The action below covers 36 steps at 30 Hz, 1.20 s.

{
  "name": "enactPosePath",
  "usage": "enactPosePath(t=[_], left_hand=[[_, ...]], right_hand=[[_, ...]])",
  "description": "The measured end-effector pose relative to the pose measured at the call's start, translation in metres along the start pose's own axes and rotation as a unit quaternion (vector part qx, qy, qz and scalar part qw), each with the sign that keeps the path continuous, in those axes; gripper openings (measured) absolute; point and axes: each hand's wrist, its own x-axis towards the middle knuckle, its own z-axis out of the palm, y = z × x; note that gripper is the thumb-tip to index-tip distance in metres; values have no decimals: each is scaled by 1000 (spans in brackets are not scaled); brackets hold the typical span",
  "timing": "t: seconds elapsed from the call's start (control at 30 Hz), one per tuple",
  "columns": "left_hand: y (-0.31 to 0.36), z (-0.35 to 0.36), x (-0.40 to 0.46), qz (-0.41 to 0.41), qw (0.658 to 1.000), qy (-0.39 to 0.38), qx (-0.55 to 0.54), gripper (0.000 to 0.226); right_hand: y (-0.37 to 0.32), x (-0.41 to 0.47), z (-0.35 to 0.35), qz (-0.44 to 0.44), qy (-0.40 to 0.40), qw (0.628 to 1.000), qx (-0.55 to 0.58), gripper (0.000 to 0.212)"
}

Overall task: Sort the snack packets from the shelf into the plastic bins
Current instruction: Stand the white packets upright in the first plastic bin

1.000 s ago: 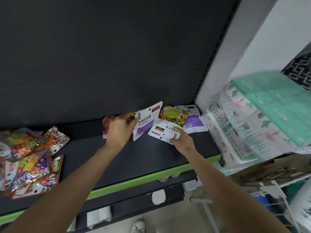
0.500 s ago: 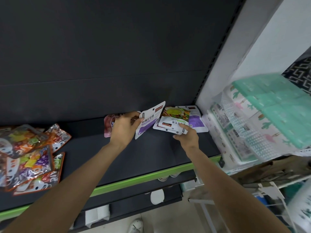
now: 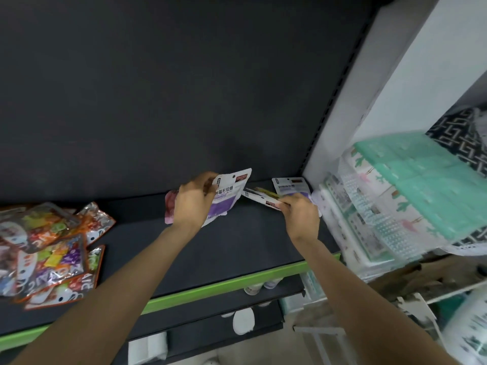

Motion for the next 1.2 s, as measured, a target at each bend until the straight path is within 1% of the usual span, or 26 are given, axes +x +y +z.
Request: enactPosePath(t=[0.07,0.2,0.27,0.37,0.47,0.57,0.77,0.87,1.03,1.2], left_hand=[[5,-11,0,-15,1000,-3,13,8],[11,-31,-6,-34,998,-13,42,9],[11,-41,-14,-31,998,10,49,13],[11,-63,-35,-31,997,52,56,17],[5,-92,-61,-9,992,113,52,14],[-1,-128,-87,-2,988,147,45,10],[-24,-203,-137,-30,975,215,57,9],[-45,-242,-163,-31,971,229,57,8],[-96,-317,-208,-61,959,268,73,7],[-148,-411,-248,-82,950,287,92,8]], right_hand=[[-8,-1,-14,-11,26,999,24,12],[-22,-5,-39,-8,25,999,35,15],[-27,-7,-44,-11,12,999,52,14],[-40,-13,-44,-37,-16,995,91,11],[-63,-26,-45,-64,-31,989,129,9],[-94,-39,-49,-94,-48,981,163,9],[-172,-70,-48,-149,-73,970,180,12],[-221,-95,-43,-190,-83,960,186,13],[-312,-148,-30,-239,-92,949,183,13],[-418,-205,-11,-262,-89,937,214,12]])
